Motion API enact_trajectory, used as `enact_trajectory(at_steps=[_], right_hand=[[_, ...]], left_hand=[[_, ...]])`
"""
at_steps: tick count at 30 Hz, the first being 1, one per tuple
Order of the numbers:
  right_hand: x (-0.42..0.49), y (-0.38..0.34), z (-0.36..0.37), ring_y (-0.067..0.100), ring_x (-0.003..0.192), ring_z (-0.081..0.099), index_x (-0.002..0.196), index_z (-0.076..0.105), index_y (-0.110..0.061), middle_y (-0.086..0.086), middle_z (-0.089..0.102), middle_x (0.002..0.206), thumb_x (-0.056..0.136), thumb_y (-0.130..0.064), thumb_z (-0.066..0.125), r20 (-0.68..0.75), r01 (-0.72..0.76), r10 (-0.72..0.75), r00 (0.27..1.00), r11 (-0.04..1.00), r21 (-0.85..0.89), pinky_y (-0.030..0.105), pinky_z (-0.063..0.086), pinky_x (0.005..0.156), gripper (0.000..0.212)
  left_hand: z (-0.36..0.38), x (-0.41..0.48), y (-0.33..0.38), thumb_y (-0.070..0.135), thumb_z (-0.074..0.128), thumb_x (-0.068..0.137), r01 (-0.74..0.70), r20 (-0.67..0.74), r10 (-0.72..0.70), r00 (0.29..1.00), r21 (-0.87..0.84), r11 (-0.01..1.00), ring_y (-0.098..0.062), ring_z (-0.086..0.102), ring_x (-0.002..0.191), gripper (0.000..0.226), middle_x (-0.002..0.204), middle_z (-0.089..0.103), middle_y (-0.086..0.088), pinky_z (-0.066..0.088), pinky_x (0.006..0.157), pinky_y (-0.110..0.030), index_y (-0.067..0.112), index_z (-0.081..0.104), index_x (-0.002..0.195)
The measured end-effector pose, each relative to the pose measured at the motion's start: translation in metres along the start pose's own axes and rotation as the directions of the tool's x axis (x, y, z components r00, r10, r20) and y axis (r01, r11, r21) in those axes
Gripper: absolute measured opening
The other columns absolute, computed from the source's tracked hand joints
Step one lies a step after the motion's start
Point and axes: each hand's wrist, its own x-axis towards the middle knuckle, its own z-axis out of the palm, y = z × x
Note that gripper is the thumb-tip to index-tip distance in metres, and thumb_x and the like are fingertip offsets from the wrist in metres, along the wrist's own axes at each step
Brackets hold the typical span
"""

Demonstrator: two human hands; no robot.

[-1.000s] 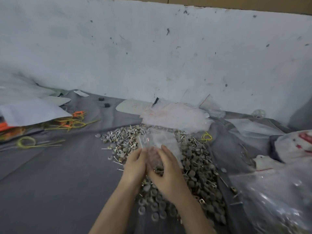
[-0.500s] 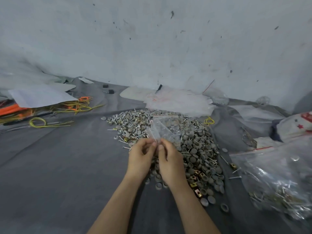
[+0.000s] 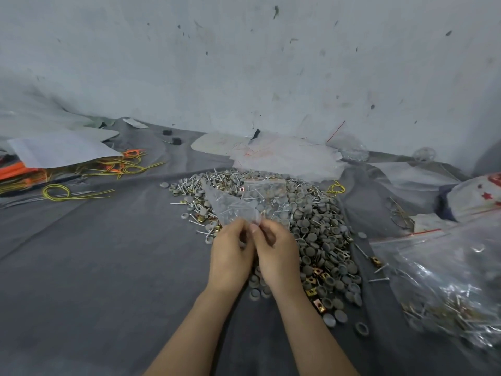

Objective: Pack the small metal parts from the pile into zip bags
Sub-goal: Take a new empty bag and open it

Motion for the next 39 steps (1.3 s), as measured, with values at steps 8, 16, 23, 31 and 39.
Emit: enact_trajectory(at_steps=[8, 16, 23, 31, 39], right_hand=[[0.001, 0.004, -0.002, -0.017, 0.08, 0.058, 0.104, 0.065, -0.022, -0.017, 0.063, 0.088, 0.093, -0.017, 0.059, -0.016, -0.043, 0.043, 0.999, 0.998, 0.05, 0.001, 0.042, 0.074, 0.013], [0.002, 0.007, 0.0, -0.012, 0.073, 0.06, 0.088, 0.062, -0.016, -0.011, 0.064, 0.082, 0.089, -0.012, 0.064, -0.099, -0.052, 0.061, 0.993, 0.995, 0.087, 0.003, 0.044, 0.068, 0.005], [0.003, 0.007, -0.003, -0.006, 0.072, 0.062, 0.081, 0.065, -0.019, -0.011, 0.066, 0.076, 0.09, -0.014, 0.062, -0.098, -0.037, 0.044, 0.994, 0.997, 0.065, 0.006, 0.045, 0.066, 0.011], [0.001, 0.003, -0.006, 0.012, 0.071, 0.061, 0.085, 0.071, -0.01, -0.001, 0.067, 0.075, 0.093, -0.013, 0.057, -0.08, 0.019, -0.031, 0.996, 0.989, -0.144, 0.022, 0.044, 0.065, 0.016], [0.003, 0.005, -0.014, 0.017, 0.062, 0.05, 0.083, 0.061, -0.006, 0.0, 0.056, 0.069, 0.095, -0.011, 0.053, -0.184, 0.044, -0.107, 0.977, 0.947, -0.317, 0.019, 0.031, 0.055, 0.015]], left_hand=[[0.004, -0.001, -0.003, 0.017, 0.053, 0.096, 0.085, 0.051, -0.082, 0.995, -0.062, 0.994, 0.001, 0.057, 0.072, 0.014, 0.078, 0.064, 0.006, 0.039, 0.061, -0.008, 0.019, 0.061, 0.085], [0.005, -0.001, 0.0, 0.011, 0.058, 0.092, 0.067, 0.039, -0.065, 0.997, -0.045, 0.997, 0.004, 0.051, 0.065, 0.025, 0.069, 0.056, 0.007, 0.037, 0.057, -0.008, 0.022, 0.051, 0.071], [0.002, -0.002, 0.001, 0.011, 0.055, 0.095, 0.015, 0.103, -0.009, 0.995, -0.066, 0.998, -0.004, 0.058, 0.071, 0.015, 0.077, 0.065, 0.004, 0.04, 0.062, -0.01, 0.017, 0.066, 0.086], [0.004, -0.002, 0.003, 0.012, 0.053, 0.095, 0.017, 0.041, -0.016, 0.999, -0.032, 0.999, -0.004, 0.052, 0.068, 0.026, 0.072, 0.054, 0.005, 0.036, 0.059, -0.011, 0.025, 0.046, 0.074], [0.001, 0.0, 0.004, 0.006, 0.057, 0.09, -0.058, -0.168, 0.087, 0.982, 0.17, 0.984, -0.017, 0.038, 0.075, 0.018, 0.075, 0.047, -0.002, 0.03, 0.064, -0.029, 0.012, 0.045, 0.077]])
